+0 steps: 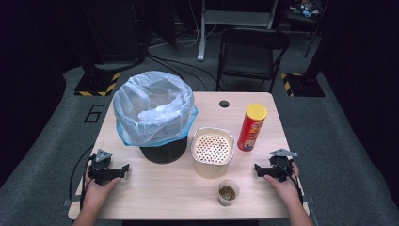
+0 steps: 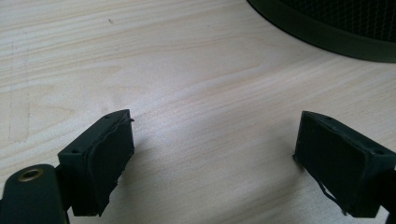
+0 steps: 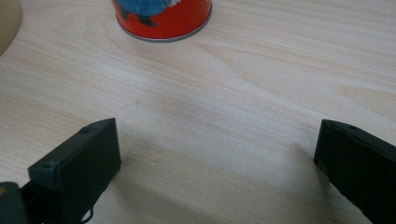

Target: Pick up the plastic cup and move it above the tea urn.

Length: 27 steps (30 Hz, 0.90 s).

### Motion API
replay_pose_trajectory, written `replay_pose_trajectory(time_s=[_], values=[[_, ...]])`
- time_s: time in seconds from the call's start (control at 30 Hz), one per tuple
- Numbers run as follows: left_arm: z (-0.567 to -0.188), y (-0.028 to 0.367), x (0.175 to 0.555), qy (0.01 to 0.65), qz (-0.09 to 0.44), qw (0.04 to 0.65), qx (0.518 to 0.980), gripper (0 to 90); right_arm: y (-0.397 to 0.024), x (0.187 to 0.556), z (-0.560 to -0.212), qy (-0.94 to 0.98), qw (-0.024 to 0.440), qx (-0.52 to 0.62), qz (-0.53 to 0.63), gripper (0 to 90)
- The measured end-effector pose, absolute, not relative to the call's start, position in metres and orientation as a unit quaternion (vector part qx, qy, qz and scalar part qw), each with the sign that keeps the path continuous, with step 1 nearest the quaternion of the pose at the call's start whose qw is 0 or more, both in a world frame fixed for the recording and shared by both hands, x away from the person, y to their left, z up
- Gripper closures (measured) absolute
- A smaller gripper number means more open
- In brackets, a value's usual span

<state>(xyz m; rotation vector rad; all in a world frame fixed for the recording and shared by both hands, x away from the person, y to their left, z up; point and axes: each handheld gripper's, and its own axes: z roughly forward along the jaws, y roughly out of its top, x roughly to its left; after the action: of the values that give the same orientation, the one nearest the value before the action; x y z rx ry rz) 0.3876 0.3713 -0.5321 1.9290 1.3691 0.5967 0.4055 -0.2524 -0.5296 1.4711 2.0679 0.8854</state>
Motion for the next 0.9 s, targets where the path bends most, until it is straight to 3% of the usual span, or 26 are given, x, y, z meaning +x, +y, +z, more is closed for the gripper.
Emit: replay_pose_trajectory(time_s=[0.27,0.37,0.47,0.53,0.7,0.9], values=[[-0.531,0.371,0.387,0.528,0.23,0.338,0.745,11.6,-0.253,0.402,-0.529,0.753,0.224,0.526,0.326,4.2],[-0.53,0.371,0.387,0.528,0.227,0.333,0.747,11.7,-0.254,0.396,-0.528,0.752,0.228,0.521,0.334,15.6],[-0.531,0.371,0.387,0.53,0.23,0.338,0.743,11.7,-0.254,0.394,-0.526,0.753,0.227,0.521,0.333,18.4],[-0.531,0.371,0.387,0.529,0.231,0.336,0.744,11.7,-0.254,0.391,-0.525,0.756,0.225,0.517,0.333,26.7],[-0.532,0.37,0.388,0.53,0.233,0.34,0.741,11.6,-0.255,0.386,-0.52,0.752,0.192,0.524,0.352,43.1],[-0.532,0.37,0.388,0.53,0.233,0.34,0.741,11.6,-0.243,0.365,-0.498,0.757,0.184,0.508,0.367,45.0]])
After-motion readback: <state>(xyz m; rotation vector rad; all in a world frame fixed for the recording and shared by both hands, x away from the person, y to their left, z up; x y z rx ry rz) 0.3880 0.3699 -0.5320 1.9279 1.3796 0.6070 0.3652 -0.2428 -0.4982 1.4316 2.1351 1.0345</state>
